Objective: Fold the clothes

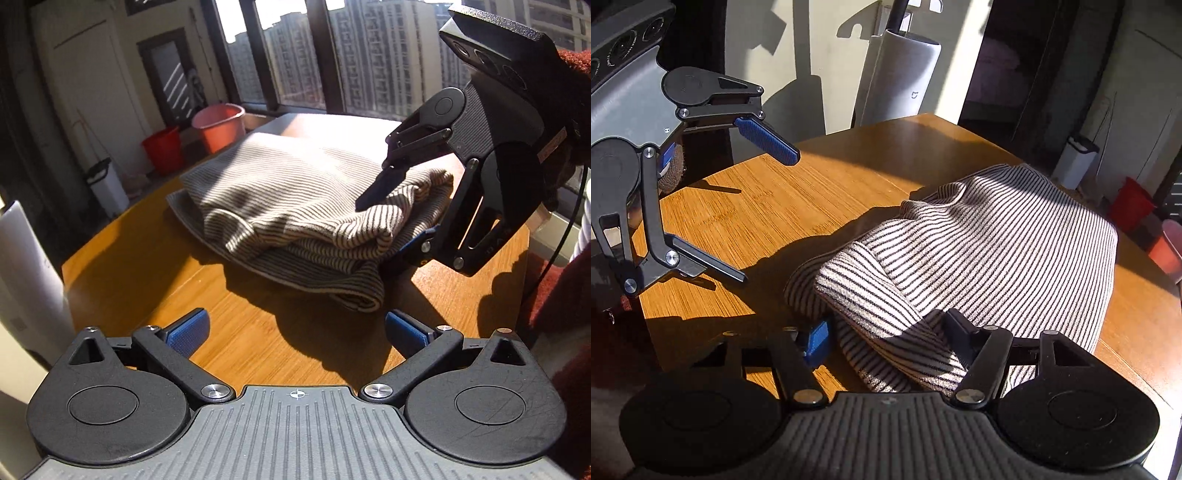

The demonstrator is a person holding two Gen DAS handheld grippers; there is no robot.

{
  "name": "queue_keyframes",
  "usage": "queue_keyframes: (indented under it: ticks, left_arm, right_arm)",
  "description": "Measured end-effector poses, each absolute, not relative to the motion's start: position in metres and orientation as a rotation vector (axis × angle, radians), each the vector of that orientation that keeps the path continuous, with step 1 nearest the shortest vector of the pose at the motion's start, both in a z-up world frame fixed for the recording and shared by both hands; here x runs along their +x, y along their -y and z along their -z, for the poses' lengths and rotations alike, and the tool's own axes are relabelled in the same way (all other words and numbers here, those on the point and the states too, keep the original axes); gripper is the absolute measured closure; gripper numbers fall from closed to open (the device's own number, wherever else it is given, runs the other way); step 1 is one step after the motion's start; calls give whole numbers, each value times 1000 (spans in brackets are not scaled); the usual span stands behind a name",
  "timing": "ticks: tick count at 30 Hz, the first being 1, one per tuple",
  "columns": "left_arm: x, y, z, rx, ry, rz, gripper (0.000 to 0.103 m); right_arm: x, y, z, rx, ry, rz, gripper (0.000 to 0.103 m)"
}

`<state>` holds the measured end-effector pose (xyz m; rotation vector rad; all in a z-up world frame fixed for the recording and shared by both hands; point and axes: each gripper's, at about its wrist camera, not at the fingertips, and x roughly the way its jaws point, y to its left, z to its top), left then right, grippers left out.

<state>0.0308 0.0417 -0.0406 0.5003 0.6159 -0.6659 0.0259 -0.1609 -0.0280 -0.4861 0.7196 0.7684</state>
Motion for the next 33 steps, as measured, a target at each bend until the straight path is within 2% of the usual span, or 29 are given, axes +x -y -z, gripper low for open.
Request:
queue_keyframes:
  ticks: [12, 33]
  left_arm:
    - [39, -1, 58, 786, -522, 718, 0]
    - [70, 16, 63, 826, -466, 772, 0]
  right_arm:
    - [33, 169, 27, -421, -738, -801, 38]
    - [54, 195, 27, -185, -775, -876, 38]
